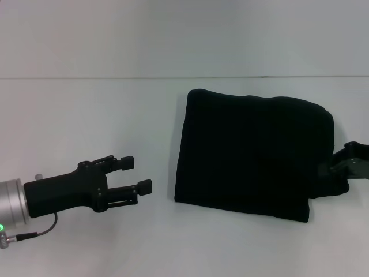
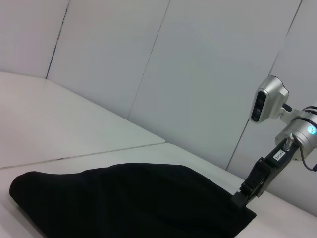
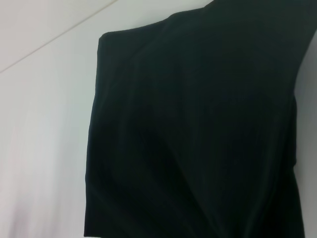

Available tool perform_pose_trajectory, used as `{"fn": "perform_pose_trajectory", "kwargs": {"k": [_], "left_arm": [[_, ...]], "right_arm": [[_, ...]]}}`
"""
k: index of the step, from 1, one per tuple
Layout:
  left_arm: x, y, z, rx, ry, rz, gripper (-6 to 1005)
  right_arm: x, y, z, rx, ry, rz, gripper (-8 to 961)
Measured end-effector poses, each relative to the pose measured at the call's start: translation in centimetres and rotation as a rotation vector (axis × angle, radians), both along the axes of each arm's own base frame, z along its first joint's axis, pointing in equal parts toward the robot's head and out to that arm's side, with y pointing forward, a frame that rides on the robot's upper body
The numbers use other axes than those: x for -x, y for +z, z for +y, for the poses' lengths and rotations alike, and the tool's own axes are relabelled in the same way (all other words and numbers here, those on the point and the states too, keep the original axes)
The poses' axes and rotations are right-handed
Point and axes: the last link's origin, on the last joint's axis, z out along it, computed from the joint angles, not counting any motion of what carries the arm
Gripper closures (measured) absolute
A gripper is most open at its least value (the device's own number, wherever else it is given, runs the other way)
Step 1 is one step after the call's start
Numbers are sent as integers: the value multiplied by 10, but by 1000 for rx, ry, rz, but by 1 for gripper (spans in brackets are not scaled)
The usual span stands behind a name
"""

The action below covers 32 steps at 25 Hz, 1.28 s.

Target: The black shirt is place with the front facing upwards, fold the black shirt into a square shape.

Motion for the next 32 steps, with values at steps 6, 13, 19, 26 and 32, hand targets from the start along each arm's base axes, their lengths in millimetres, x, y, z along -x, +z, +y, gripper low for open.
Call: {"fn": "perform_pose_trajectory", "kwargs": {"k": [6, 13, 19, 26, 32], "left_arm": [[-1, -1, 0, 3, -3, 4, 123], [-2, -2, 1, 3, -7, 3, 124], [-3, -3, 1, 3, -13, 5, 124], [-5, -4, 2, 4, -20, 2, 124], [-6, -5, 2, 4, -20, -2, 124]], "right_arm": [[-1, -3, -2, 2, -4, 6, 773], [-17, 3, -16, -50, -77, 82, 934], [-44, 5, -39, -120, -169, 156, 933], [-58, -10, -48, -129, -210, 153, 931], [-61, -9, -47, -159, -210, 147, 930]]}}
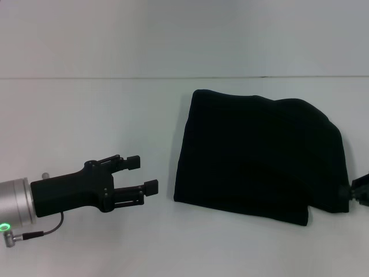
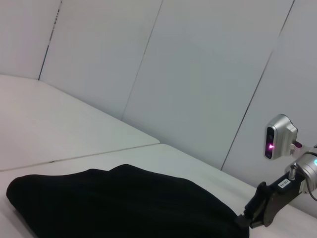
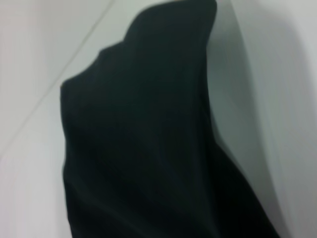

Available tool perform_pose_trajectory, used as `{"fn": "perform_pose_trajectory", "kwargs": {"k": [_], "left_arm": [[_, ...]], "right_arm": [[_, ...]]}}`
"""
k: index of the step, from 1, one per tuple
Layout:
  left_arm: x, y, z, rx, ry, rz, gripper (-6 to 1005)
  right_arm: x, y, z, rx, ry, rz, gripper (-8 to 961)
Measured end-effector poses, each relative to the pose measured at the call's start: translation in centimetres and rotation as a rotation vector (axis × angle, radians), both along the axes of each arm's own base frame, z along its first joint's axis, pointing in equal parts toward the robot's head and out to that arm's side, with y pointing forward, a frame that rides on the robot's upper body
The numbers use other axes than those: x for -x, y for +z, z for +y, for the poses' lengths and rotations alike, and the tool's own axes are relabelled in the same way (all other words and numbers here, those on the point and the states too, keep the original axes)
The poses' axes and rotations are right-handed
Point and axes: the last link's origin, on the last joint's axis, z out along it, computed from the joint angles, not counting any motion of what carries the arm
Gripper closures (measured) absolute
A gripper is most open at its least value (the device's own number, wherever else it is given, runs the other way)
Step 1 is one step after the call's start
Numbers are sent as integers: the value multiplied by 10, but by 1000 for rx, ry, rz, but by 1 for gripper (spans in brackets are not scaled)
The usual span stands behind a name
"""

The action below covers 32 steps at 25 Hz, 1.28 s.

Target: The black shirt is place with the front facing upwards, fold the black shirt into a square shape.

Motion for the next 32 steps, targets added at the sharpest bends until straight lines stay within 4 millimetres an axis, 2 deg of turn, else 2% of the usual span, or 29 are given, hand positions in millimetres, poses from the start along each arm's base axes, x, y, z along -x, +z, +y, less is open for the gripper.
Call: {"fn": "perform_pose_trajectory", "kwargs": {"k": [11, 16, 21, 24, 27, 30, 32], "left_arm": [[-2, 0, 2, -5, 19, -17, 124], [0, 1, 5, -3, 98, -63, 124], [-2, 3, 10, 38, 181, -124, 124], [-4, 4, 13, 66, 215, -148, 124], [-7, 4, 15, 86, 240, -166, 124], [-6, 5, 17, 88, 264, -177, 124], [-5, 6, 17, 89, 273, -180, 124]], "right_arm": [[-17, 28, -7, -225, 7, 67, 908], [-28, 48, -16, -423, 65, 87, 706], [-19, 64, -23, -535, 305, 42, 498], [-4, 59, -19, -511, 459, 19, 396], [17, 41, -15, -495, 639, 6, 305], [29, 20, -11, -488, 747, -21, 215], [32, 7, -8, -464, 774, -54, 205]]}}
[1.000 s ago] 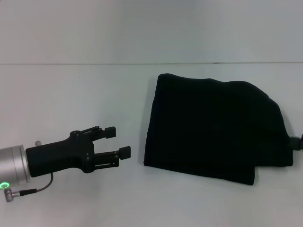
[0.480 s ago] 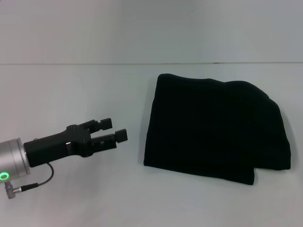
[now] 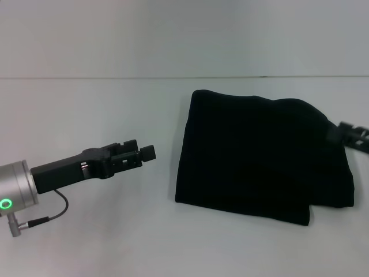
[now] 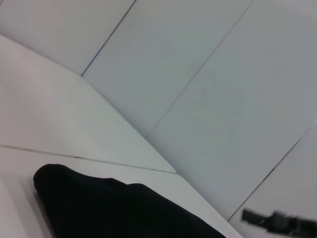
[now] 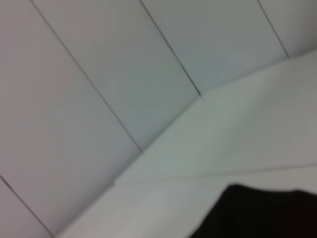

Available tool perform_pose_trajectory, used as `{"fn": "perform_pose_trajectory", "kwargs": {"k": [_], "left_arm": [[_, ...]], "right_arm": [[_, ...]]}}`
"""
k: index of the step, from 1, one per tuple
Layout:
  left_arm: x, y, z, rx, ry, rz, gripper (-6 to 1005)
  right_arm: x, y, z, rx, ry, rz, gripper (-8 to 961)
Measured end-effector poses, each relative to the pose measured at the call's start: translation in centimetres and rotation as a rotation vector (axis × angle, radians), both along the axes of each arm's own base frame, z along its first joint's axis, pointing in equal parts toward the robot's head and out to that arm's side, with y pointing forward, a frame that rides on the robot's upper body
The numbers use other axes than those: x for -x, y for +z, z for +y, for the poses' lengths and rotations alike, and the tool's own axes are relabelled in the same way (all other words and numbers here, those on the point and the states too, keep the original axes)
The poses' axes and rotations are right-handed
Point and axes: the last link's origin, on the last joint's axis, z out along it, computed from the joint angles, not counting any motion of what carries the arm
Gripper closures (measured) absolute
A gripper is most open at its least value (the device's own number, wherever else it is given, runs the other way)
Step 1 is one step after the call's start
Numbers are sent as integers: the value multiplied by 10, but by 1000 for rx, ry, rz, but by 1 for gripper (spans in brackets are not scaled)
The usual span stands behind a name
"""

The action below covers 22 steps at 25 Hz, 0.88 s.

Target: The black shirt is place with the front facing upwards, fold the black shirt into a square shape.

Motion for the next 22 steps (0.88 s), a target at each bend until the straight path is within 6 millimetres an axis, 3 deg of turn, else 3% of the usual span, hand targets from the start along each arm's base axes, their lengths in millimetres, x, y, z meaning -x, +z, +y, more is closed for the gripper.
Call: {"fn": "perform_pose_trajectory", "kwargs": {"k": [5, 9, 18, 22], "left_arm": [[2, -1, -1, 18, 32, -14, 124], [2, -3, 1, 53, 62, -25, 125], [-2, -3, 5, 89, 89, -42, 124], [-5, -2, 16, 163, 189, -53, 123]], "right_arm": [[-11, -27, 9, 38, -93, -121, 189], [-23, -35, 11, 37, -164, -176, 188], [-36, -27, 12, 6, -219, -207, 189], [-27, -15, 6, 4, -89, -231, 189]]}}
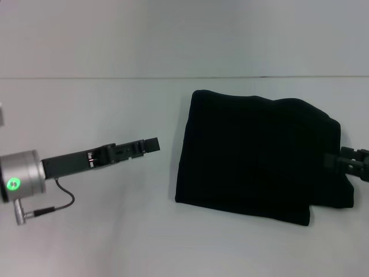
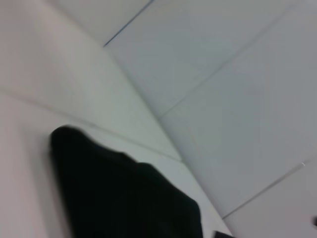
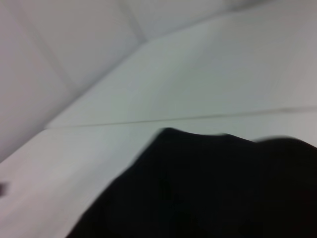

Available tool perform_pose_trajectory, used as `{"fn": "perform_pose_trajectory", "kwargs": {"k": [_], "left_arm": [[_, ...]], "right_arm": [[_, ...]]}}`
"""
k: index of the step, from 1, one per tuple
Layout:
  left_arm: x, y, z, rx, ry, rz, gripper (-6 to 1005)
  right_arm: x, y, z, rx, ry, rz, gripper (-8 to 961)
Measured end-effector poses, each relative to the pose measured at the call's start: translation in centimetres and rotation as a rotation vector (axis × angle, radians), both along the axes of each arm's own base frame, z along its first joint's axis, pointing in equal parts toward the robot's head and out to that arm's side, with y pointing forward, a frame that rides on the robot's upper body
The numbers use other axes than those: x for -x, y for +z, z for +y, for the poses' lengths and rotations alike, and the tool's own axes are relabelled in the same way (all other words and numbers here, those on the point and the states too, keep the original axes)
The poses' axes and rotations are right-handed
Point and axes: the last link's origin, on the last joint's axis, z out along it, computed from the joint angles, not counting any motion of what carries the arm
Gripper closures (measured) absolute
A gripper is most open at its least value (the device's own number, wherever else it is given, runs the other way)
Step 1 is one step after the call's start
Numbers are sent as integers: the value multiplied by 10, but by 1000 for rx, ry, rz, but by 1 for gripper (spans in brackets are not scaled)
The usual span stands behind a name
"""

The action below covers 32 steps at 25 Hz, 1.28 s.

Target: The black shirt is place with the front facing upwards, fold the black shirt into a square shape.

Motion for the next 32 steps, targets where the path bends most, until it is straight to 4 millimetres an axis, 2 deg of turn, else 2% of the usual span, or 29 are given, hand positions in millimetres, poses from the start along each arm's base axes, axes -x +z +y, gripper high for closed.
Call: {"fn": "perform_pose_trajectory", "kwargs": {"k": [3, 5, 10, 15, 20, 32], "left_arm": [[-1, -2, 18, 106, 162, 31, 124], [-6, -4, 27, 145, 209, 52, 124], [-18, -15, 51, 155, 311, 111, 125], [-25, -29, 68, 122, 357, 171, 127], [-35, -45, 74, 95, 356, 206, 128], [-55, -79, 74, 79, 325, 265, 131]], "right_arm": [[8, 6, -14, 6, 185, -52, 188], [11, 5, -24, 0, 291, -91, 188], [10, -14, -44, -40, 460, -187, 194], [13, -34, -54, -52, 534, -228, 194], [17, -45, -54, -8, 557, -216, 194], [19, -49, -57, 14, 565, -200, 195]]}}
